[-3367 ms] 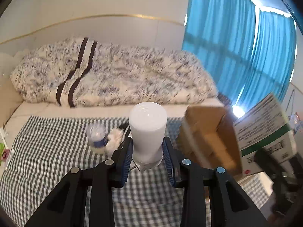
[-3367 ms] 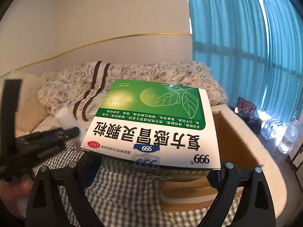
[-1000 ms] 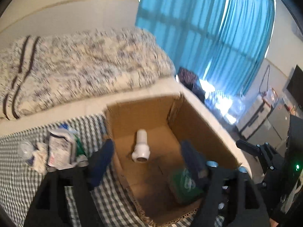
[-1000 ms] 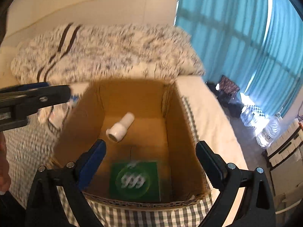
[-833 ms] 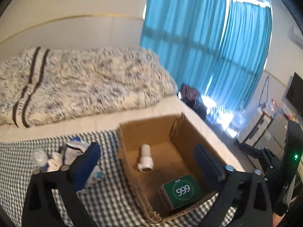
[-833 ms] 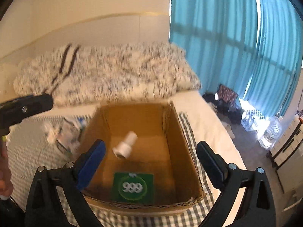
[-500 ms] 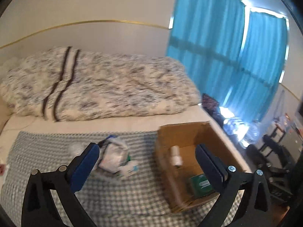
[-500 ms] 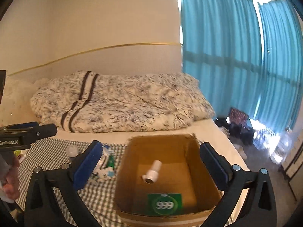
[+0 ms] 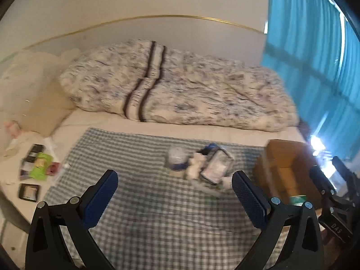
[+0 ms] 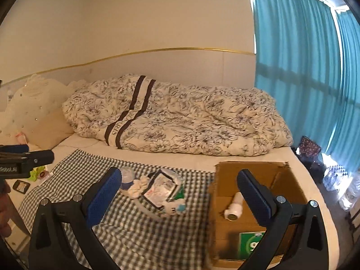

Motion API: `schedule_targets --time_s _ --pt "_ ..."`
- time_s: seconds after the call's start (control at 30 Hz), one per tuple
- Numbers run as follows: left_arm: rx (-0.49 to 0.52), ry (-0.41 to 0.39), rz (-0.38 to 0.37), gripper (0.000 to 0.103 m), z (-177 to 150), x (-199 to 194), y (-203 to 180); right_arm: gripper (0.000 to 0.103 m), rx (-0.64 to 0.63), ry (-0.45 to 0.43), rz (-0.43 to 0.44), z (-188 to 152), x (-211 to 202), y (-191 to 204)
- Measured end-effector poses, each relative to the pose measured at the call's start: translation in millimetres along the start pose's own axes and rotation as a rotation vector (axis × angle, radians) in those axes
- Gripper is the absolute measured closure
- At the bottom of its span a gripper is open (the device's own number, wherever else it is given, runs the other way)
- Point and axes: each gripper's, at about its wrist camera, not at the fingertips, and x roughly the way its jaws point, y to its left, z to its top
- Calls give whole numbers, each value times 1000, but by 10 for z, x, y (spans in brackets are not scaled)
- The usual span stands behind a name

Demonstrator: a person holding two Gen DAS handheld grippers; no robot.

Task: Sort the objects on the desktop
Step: 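Move both grippers back toward the items on the gingham sheet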

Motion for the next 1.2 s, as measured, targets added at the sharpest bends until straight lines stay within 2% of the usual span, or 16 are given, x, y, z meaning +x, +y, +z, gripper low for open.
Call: schedule_targets --time_s 0.1,0.13,0.33,0.57,0.7,0.83,1.07,1.2 --pt "85 -92 -25 0 -75 -20 29 0 0 8 12 -20 82 117" --pt "111 -96 -35 0 -104 19 41 0 -4 14 19 -30 117 157" --pt "128 -51 -77 0 -221 335 79 0 -41 68 46 -182 351 360" --pt "91 41 -117 0 -312 791 199 0 -60 135 69 -361 705 498" --pt "84 81 -93 0 -351 1082 213 0 -48 180 99 -465 913 527" --pt "74 108 -83 0 -396 1331 246 0 -57 210 119 -580 1102 548" --pt "40 136 -127 0 -454 1749 312 0 -152 217 196 -834 1366 727" --pt "58 139 -117 0 -454 1937 307 1 -157 252 221 -930 1560 773"
